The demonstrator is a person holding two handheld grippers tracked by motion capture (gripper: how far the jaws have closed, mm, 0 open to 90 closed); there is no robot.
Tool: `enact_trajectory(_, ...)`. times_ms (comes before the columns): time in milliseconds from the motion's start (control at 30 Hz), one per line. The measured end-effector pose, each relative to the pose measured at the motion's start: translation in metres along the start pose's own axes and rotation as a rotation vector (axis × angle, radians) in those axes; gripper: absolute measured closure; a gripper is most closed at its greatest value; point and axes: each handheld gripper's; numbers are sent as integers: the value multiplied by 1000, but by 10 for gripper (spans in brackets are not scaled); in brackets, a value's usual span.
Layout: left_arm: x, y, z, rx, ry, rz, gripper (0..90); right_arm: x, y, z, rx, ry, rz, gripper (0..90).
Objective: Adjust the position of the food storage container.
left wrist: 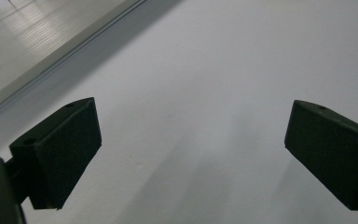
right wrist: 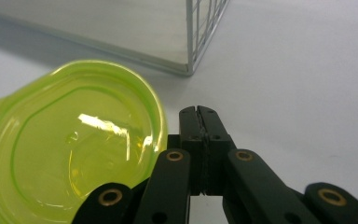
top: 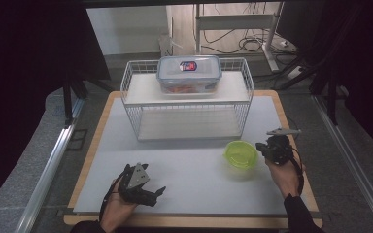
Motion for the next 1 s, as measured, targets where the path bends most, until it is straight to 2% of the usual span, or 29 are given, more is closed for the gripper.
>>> enact_trajectory(133, 0, 0, 0, -2, 1, 0, 35, -7, 3, -1, -27, -12, -8, 897)
enact_trajectory(333, 1, 1, 0, -4, 4, 0, 36, -11, 4, 0, -29, -11, -16, 897)
enact_trajectory(533, 1, 1, 0, -5, 5, 1, 36, -20, 9, 5, -22, -12, 20, 897)
enact_trajectory(1000, 1, 1, 0, -3, 2, 0, 36, -61, 20, 19, -13, -58, 121, 897)
Point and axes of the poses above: each handheld gripper's, and its own axes: y roughly forward along the jaws, z roughly out of its top, x roughly to its right, and after that the axes turned 11 degrees about -y, right-handed
